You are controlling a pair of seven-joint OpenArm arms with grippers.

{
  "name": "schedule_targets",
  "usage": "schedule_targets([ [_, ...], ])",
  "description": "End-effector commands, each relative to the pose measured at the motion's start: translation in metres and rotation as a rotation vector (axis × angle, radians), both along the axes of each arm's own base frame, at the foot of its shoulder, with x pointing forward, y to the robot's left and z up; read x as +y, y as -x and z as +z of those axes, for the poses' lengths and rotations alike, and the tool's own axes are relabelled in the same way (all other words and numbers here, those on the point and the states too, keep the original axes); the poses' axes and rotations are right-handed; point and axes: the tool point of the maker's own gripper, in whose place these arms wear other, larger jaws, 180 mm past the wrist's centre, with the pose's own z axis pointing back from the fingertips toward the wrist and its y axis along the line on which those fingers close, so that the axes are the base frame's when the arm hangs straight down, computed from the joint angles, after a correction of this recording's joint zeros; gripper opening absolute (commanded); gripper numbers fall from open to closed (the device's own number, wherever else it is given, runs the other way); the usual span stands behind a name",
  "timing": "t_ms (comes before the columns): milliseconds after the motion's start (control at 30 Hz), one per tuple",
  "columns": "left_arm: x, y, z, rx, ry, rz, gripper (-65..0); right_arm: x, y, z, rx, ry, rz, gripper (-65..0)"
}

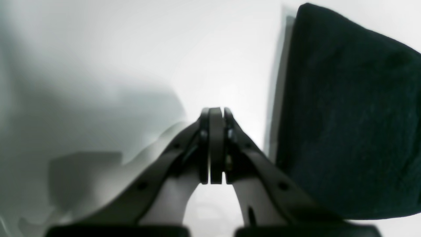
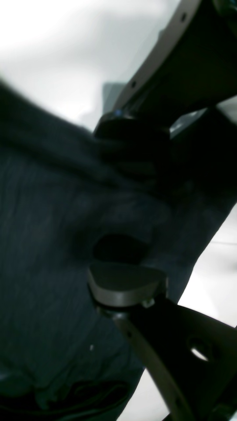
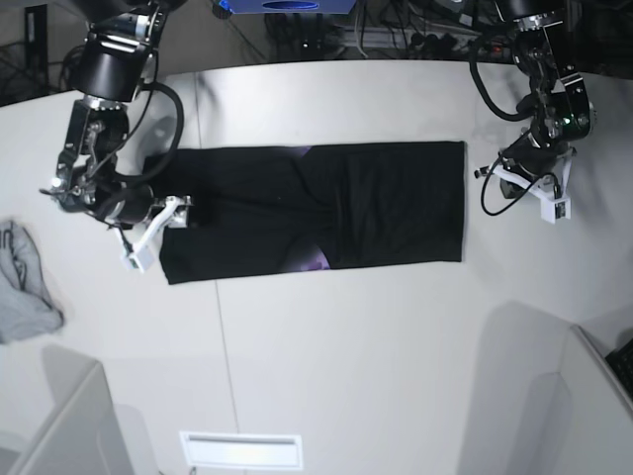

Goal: Fold the T-shirt properly
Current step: 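Grasp both ends of the shortened strip with both grippers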

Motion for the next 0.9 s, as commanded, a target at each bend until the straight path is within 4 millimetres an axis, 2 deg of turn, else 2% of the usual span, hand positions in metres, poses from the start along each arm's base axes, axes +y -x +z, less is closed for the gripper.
schedule_targets([
  [0,0.004,-0.007,0.007,-0.031,-0.012,-0.001,-65.0,-0.003,0.014,-0.011,0.072,0.027,0.017,-16.4],
  [100,0.005,-0.005,-0.002,-0.006,0.002,0.007,-65.0,-0.005,0.014,-0.013,0.077,0.024,0.010,-17.1],
  [133,0.005,-0.005,-0.004,-0.001,0.004,0.010,-65.0,-0.005,0.014,-0.012,0.075,0.026,0.009,-19.8],
  [233,0.005,-0.009,-0.004,-0.006,0.008,0.011,-65.0,-0.006,0.008,-0.010,0.043,0.027,0.002,-36.0],
  [333,0.001,-0.012,-0.004,-0.011,0.023,0.004,-65.0,-0.004,0.009,-0.015,0.055,0.016,-0.003,-56.1],
  [367,-0.007,-0.015,-0.005,-0.008,0.025,-0.017,-65.0,-0.004,0.008,-0.017,0.064,0.010,-0.005,-63.3],
  [500,-0.032,-0.016,-0.012,0.013,0.036,-0.090,-65.0,-0.006,-0.001,-0.018,0.046,0.003,-0.025,-65.0],
  [667,-0.050,-0.016,-0.018,0.027,0.051,-0.135,-65.0,-0.025,0.000,-0.023,0.069,0.112,-0.062,-65.0],
  [767,-0.058,-0.019,-0.018,0.027,0.057,-0.156,-65.0,-0.020,-0.006,-0.016,0.015,0.174,-0.011,-65.0],
  [867,-0.057,-0.021,-0.017,0.023,0.056,-0.152,-65.0,-0.015,-0.008,-0.007,-0.030,0.193,0.010,-65.0],
])
